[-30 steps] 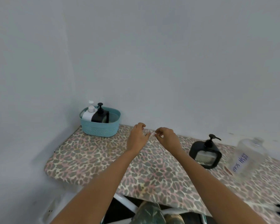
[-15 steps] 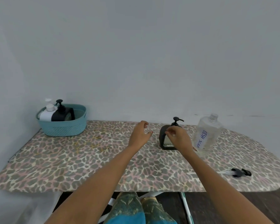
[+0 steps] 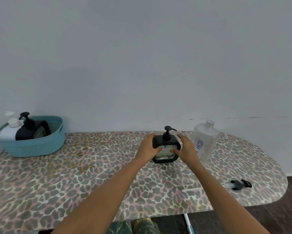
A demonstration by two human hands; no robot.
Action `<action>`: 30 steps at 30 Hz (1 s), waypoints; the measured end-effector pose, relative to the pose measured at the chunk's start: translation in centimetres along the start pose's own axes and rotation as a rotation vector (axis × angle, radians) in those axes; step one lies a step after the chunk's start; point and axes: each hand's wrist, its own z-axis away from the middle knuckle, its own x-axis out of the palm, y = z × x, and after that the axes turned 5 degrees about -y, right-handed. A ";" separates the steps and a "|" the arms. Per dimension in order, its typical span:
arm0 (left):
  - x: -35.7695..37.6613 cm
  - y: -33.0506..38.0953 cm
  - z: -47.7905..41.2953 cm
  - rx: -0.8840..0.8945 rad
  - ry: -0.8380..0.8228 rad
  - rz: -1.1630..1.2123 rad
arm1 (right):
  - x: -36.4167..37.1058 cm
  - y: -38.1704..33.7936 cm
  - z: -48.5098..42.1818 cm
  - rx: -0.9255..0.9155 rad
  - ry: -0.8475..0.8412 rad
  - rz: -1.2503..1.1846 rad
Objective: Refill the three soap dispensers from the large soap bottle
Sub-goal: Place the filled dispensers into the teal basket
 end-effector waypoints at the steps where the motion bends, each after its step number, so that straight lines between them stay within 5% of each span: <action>1: 0.1 -0.1 -0.3 -0.002 -0.010 -0.001 | 0.1 0.2 -0.2 0.012 -0.023 -0.001; 13: 0.7 -0.9 -1.7 -0.037 -0.044 0.055 | 0.6 1.1 -2.0 0.043 -0.078 -0.175; 30: -6.2 -2.0 3.4 0.029 0.039 0.099 | 1.1 -5.9 -0.5 -0.104 -0.157 -0.085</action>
